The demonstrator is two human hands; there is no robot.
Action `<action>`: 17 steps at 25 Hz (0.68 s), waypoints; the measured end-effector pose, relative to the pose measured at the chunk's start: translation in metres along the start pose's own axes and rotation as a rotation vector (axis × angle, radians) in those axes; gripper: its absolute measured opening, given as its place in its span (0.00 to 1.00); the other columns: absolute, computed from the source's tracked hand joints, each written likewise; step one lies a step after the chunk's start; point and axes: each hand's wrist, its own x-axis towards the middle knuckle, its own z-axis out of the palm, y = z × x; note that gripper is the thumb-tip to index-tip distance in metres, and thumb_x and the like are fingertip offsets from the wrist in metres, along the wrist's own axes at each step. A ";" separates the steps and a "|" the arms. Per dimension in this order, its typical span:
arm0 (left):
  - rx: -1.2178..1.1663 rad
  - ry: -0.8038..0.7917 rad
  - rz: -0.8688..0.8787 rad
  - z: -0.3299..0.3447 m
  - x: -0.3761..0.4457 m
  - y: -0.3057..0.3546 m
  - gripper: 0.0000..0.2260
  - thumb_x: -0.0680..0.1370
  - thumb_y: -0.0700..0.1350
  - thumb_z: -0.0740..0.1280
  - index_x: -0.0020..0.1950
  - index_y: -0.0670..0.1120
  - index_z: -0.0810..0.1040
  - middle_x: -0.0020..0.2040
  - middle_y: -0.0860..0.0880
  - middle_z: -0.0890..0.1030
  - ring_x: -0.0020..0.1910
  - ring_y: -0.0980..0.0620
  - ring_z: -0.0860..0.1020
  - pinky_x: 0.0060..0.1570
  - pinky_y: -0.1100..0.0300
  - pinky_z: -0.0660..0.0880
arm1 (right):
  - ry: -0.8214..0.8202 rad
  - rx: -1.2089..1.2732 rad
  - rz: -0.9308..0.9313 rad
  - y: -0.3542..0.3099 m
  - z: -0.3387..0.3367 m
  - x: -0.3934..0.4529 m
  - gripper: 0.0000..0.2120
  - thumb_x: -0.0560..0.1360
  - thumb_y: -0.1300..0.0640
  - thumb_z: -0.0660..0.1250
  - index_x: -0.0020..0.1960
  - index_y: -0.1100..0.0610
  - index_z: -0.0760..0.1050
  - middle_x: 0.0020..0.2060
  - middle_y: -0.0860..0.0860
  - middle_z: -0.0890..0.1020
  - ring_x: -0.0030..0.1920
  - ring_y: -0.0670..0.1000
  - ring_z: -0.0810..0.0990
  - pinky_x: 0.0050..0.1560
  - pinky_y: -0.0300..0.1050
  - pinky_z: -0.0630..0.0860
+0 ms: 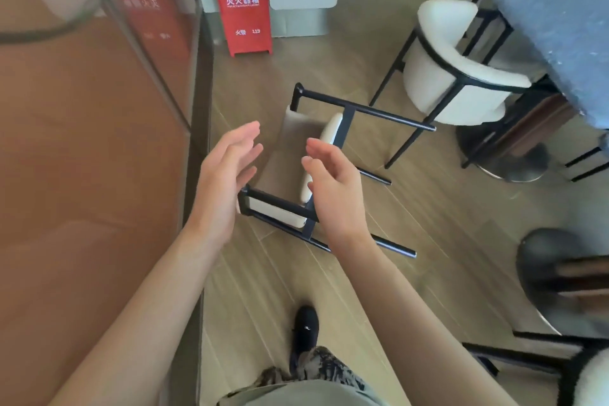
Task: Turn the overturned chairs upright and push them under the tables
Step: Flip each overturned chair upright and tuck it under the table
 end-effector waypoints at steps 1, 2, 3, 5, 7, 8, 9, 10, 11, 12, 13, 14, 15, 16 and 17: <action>-0.013 0.033 0.009 -0.003 0.012 0.004 0.15 0.79 0.53 0.62 0.63 0.59 0.82 0.65 0.62 0.81 0.65 0.60 0.80 0.67 0.53 0.72 | -0.031 -0.014 0.011 -0.004 0.006 0.014 0.16 0.80 0.56 0.64 0.66 0.48 0.77 0.62 0.41 0.80 0.61 0.37 0.77 0.68 0.49 0.74; -0.022 0.059 0.020 -0.004 0.022 0.007 0.15 0.79 0.52 0.62 0.63 0.58 0.82 0.66 0.62 0.81 0.65 0.60 0.80 0.67 0.53 0.72 | -0.053 -0.027 0.015 -0.006 0.011 0.024 0.16 0.80 0.56 0.64 0.66 0.48 0.77 0.62 0.41 0.80 0.61 0.37 0.77 0.68 0.49 0.74; -0.027 0.084 0.031 -0.006 0.031 0.010 0.15 0.80 0.52 0.63 0.64 0.58 0.82 0.66 0.62 0.81 0.65 0.59 0.80 0.67 0.53 0.72 | -0.073 -0.039 0.015 -0.009 0.015 0.034 0.16 0.80 0.56 0.64 0.66 0.48 0.77 0.62 0.41 0.80 0.61 0.37 0.77 0.68 0.49 0.74; -0.035 0.123 0.046 -0.011 0.045 0.013 0.14 0.81 0.51 0.63 0.64 0.57 0.82 0.66 0.61 0.81 0.65 0.59 0.80 0.67 0.52 0.73 | -0.112 -0.055 0.012 -0.012 0.024 0.050 0.15 0.80 0.57 0.64 0.66 0.48 0.78 0.61 0.40 0.80 0.61 0.36 0.77 0.68 0.48 0.74; -0.050 0.161 0.063 -0.020 0.058 0.015 0.14 0.80 0.50 0.63 0.62 0.59 0.83 0.66 0.60 0.81 0.65 0.58 0.80 0.67 0.53 0.73 | -0.154 -0.067 0.021 -0.014 0.036 0.066 0.15 0.80 0.57 0.64 0.65 0.48 0.78 0.61 0.39 0.81 0.60 0.35 0.77 0.68 0.48 0.74; -0.055 0.175 0.069 -0.026 0.065 0.016 0.14 0.80 0.51 0.63 0.61 0.59 0.83 0.66 0.59 0.81 0.65 0.58 0.80 0.66 0.53 0.73 | -0.172 -0.075 0.032 -0.015 0.042 0.073 0.15 0.80 0.57 0.64 0.65 0.47 0.78 0.61 0.39 0.81 0.60 0.35 0.77 0.67 0.47 0.74; -0.060 0.191 0.073 -0.032 0.072 0.017 0.14 0.79 0.51 0.63 0.60 0.60 0.84 0.66 0.60 0.81 0.65 0.58 0.80 0.66 0.53 0.73 | -0.188 -0.087 0.039 -0.015 0.048 0.078 0.15 0.80 0.57 0.64 0.65 0.47 0.78 0.61 0.39 0.81 0.61 0.35 0.77 0.67 0.47 0.74; -0.068 0.209 0.074 -0.037 0.078 0.018 0.14 0.79 0.51 0.62 0.59 0.60 0.84 0.66 0.60 0.81 0.65 0.58 0.80 0.66 0.53 0.73 | -0.205 -0.100 0.042 -0.014 0.055 0.083 0.15 0.80 0.57 0.64 0.65 0.47 0.78 0.60 0.39 0.81 0.60 0.35 0.77 0.67 0.47 0.75; -0.077 0.224 0.071 -0.043 0.083 0.019 0.14 0.79 0.51 0.62 0.59 0.60 0.84 0.65 0.60 0.82 0.64 0.58 0.80 0.66 0.53 0.73 | -0.223 -0.112 0.043 -0.013 0.061 0.087 0.15 0.80 0.56 0.64 0.65 0.47 0.78 0.60 0.39 0.81 0.60 0.35 0.77 0.67 0.47 0.75; -0.082 0.232 0.067 -0.048 0.089 0.020 0.14 0.79 0.51 0.62 0.59 0.60 0.84 0.65 0.60 0.82 0.64 0.58 0.80 0.66 0.53 0.73 | -0.234 -0.119 0.047 -0.012 0.067 0.091 0.15 0.79 0.56 0.64 0.65 0.46 0.78 0.59 0.39 0.81 0.59 0.34 0.77 0.67 0.47 0.75; -0.082 0.233 0.065 -0.053 0.094 0.021 0.14 0.78 0.51 0.62 0.59 0.60 0.84 0.65 0.60 0.82 0.64 0.58 0.80 0.65 0.54 0.73 | -0.237 -0.120 0.054 -0.010 0.074 0.095 0.15 0.79 0.56 0.64 0.64 0.46 0.78 0.59 0.38 0.81 0.58 0.33 0.77 0.66 0.47 0.75; -0.078 0.228 0.065 -0.059 0.100 0.022 0.14 0.79 0.51 0.62 0.59 0.60 0.84 0.65 0.60 0.82 0.64 0.59 0.80 0.65 0.54 0.73 | -0.234 -0.119 0.062 -0.009 0.081 0.099 0.15 0.78 0.55 0.64 0.64 0.45 0.78 0.59 0.38 0.81 0.58 0.33 0.77 0.67 0.47 0.75; -0.070 0.218 0.064 -0.066 0.107 0.024 0.14 0.79 0.51 0.62 0.59 0.60 0.84 0.65 0.60 0.82 0.64 0.59 0.80 0.65 0.54 0.73 | -0.226 -0.119 0.066 -0.007 0.089 0.102 0.15 0.78 0.55 0.64 0.64 0.45 0.78 0.58 0.37 0.81 0.58 0.33 0.78 0.67 0.48 0.75; -0.061 0.206 0.064 -0.073 0.114 0.026 0.14 0.79 0.51 0.62 0.59 0.60 0.83 0.65 0.60 0.82 0.64 0.59 0.80 0.65 0.54 0.73 | -0.214 -0.119 0.065 -0.006 0.099 0.105 0.15 0.78 0.54 0.64 0.63 0.44 0.78 0.58 0.37 0.82 0.59 0.34 0.78 0.67 0.48 0.75; -0.055 0.194 0.061 -0.082 0.122 0.028 0.14 0.79 0.51 0.62 0.59 0.60 0.83 0.65 0.60 0.82 0.64 0.59 0.80 0.66 0.54 0.73 | -0.199 -0.115 0.062 -0.005 0.108 0.107 0.15 0.78 0.54 0.64 0.63 0.44 0.79 0.58 0.37 0.82 0.59 0.34 0.78 0.67 0.49 0.75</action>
